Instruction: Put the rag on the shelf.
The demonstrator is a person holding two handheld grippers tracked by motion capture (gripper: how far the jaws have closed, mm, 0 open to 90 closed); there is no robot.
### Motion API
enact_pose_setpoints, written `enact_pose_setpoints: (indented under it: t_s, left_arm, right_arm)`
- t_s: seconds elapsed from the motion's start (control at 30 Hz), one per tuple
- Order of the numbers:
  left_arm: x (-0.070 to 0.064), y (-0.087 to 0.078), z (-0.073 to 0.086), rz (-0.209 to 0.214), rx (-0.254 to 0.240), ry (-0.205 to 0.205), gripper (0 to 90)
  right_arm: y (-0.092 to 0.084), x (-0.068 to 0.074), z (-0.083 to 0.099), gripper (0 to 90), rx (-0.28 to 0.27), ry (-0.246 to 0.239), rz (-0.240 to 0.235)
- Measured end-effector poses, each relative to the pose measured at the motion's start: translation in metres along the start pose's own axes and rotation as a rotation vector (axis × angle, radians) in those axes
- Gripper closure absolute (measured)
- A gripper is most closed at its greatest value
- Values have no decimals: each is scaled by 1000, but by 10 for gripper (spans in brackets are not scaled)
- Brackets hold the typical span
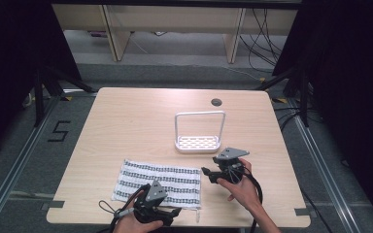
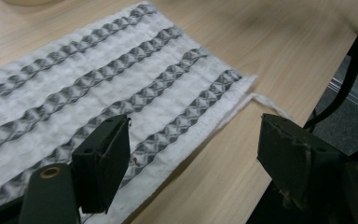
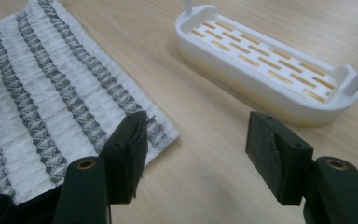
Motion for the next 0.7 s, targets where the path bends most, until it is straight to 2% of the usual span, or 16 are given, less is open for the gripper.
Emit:
enact_pose_setpoints:
  t_s: [0.03, 0.07, 0.1, 0.17, 0.23, 0.3, 0.37, 0.4, 0.47, 0.5, 0.53, 0.57, 0.6, 0.67, 0.7]
  left_arm:
    - [-2, 4, 0, 0, -10, -10, 250]
    - [-3, 6, -1, 9, 0, 2, 254]
    - [-5, 9, -1, 13, -1, -3, 257]
    - [-7, 13, -2, 24, 17, 22, 257]
    - [-9, 18, -4, 26, 18, 29, 259]
    - [-13, 22, -5, 32, 7, 16, 263]
    - [-14, 25, -8, 36, 14, 46, 268]
    - [-15, 27, -8, 42, 16, 42, 271]
    - [-17, 30, -10, 48, 18, 53, 280]
    - [-17, 32, -10, 43, 27, 63, 289]
    - [-17, 32, -10, 43, 27, 63, 295]
    - [-19, 35, -11, 60, 29, 64, 300]
    - [-20, 37, -11, 61, 26, 54, 305]
    - [-20, 40, -12, 62, 37, 71, 318]
    - [-20, 41, -13, 71, 39, 81, 327]
  right_arm:
    - [1, 1, -1, 402, 7, 16, -6]
    - [2, 1, 0, 402, 10, 9, -12]
    - [3, 1, 0, 402, 13, 10, -11]
    - [5, 1, -1, 404, 18, 17, -16]
    - [6, 2, -1, 409, 15, 15, -19]
    - [8, 3, 0, 414, 17, 16, -26]
    - [9, 6, -1, 421, 36, 36, -33]
    - [11, 5, -1, 426, 26, 13, -35]
    - [14, 6, 0, 437, 34, 5, -43]
    - [15, 7, 0, 445, 42, 19, -46]
    - [17, 7, 0, 450, 36, 3, -51]
    - [18, 8, 0, 457, 52, 24, -56]
    - [20, 7, 0, 464, 53, 16, -62]
    - [23, 8, 0, 477, 64, 35, -71]
    - [25, 7, 1, 483, 58, 26, -70]
Point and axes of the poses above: each handheld gripper's, and its own axes: y roughly forward along the jaws, z roughly out of its underside, x roughly to its left, the point moved 3 cm from there along y, roughly forward along the jaws, and after that the axes turned 11 degrees about -x, right-handed, at the moved point
